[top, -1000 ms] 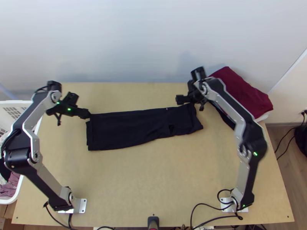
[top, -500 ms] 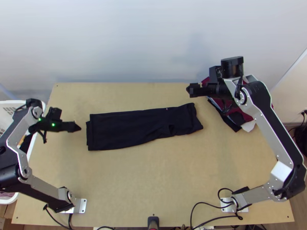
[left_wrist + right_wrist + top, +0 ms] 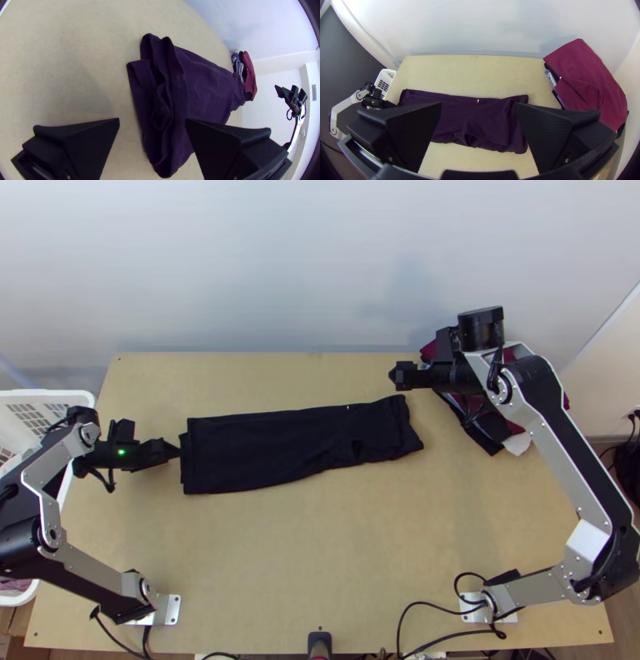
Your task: Fold the t-shirt
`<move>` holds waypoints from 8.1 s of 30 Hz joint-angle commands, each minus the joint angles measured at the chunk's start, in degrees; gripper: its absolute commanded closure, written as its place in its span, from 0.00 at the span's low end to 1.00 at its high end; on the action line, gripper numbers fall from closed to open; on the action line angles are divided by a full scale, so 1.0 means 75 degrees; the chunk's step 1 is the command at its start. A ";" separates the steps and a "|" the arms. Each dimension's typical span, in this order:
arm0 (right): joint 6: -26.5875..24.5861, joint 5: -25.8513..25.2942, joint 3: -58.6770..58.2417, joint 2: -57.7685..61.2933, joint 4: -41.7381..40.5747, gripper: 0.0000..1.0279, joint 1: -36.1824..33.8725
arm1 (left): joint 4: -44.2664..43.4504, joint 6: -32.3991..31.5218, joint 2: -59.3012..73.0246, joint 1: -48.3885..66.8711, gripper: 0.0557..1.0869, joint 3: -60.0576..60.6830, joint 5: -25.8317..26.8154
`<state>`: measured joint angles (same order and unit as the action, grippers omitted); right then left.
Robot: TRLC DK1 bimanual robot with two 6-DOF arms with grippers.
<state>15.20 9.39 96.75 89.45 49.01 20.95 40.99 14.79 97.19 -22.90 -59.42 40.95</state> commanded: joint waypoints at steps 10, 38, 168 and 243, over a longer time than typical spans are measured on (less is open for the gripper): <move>0.0200 0.0014 -0.0209 -0.0302 0.0039 0.04 0.0031 | -0.0673 -0.1022 0.0647 0.0615 0.07 0.0305 0.0107; 0.0211 0.0014 -0.0255 -0.0466 0.0039 0.04 -0.0086 | -0.2138 -0.1632 0.0858 0.1506 0.96 0.0586 -0.1593; 0.1852 0.3119 0.3459 0.6777 0.0215 0.04 0.1121 | 0.1800 -0.3026 -0.1697 0.3135 0.03 -0.6011 -0.5847; 0.2801 0.4244 0.4702 0.2534 -0.1754 0.97 -0.3590 | 0.2093 -0.2792 -0.3337 0.2057 0.03 -0.5484 -0.5636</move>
<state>37.39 39.72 131.31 109.19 37.34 -4.16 57.10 -6.39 73.41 -7.97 -100.68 -1.93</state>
